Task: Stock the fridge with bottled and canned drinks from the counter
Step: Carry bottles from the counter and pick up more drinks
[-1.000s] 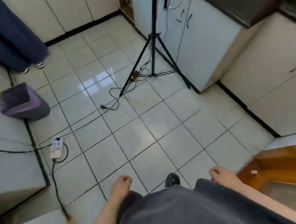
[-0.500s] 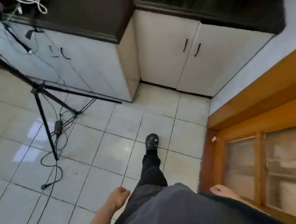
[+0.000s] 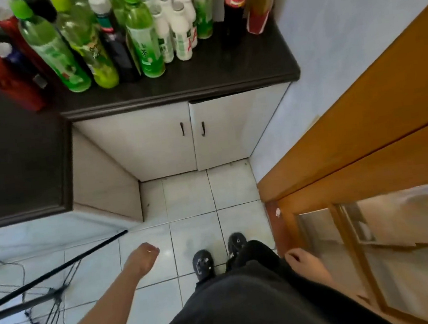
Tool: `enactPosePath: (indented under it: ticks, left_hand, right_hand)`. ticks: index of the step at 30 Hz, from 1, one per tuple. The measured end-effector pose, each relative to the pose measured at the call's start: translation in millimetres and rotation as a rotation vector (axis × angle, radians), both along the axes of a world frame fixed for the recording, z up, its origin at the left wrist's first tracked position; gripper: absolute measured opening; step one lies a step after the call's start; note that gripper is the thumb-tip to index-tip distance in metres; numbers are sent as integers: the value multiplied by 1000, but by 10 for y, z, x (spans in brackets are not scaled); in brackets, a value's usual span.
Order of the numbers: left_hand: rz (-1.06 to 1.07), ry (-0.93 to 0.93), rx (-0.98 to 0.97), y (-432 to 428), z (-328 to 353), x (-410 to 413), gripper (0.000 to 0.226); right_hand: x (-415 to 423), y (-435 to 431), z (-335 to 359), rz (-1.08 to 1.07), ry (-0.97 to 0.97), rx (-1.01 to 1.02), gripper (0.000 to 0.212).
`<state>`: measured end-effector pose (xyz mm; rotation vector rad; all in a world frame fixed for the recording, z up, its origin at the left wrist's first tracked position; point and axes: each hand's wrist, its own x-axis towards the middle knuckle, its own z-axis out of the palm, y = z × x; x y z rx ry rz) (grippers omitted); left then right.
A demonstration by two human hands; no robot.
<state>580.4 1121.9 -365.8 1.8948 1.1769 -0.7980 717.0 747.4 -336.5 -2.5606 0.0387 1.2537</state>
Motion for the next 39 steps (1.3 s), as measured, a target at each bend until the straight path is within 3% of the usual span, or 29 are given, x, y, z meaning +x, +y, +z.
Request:
enactPosePath:
  ticks: [4,6,12,15,20,23,28,32,36,39]
  left_hand:
    - [76,-104,-39,245,91,811,17]
    - [107,-126,-77,193,143,1114,22]
    - [467,-288,-207,-105,440,1893,15]
    - [511,-398,-145,-59,674,2432,23]
    - [600,-710,-25,191,1271,3356,14]
    - [531,-865,-55,307,1607,3838,11]
    - [336,-1061,-37,511,1916,4816,11]
    - [171,-1173,-29,518,2024,5493,22]
    - [-21,-1258,74,465,2053,5987,47]
    - [-115,-1296,84,442,2027,6248,43]
  right_hand:
    - [398,256,-48,110,133,-22,23]
    - [784,384,-49,104,163,-16,24]
    - [2275,1090,272,81,-73,256,17]
    - [3017,1541,593,8,-197,462,14]
    - [4039,2241,1113,-102,-473,725,20]
    - [4516,2497,1361,-250,-646,797,27]
    - [5128,2711,1505,-363,-771,838,38]
    - [5419,2718,1547,-331,-837,772,43]
    - [5602,2728,1588,-244,-897,688,52]
    - [5724,2752,1592,-227,-878,652,62]
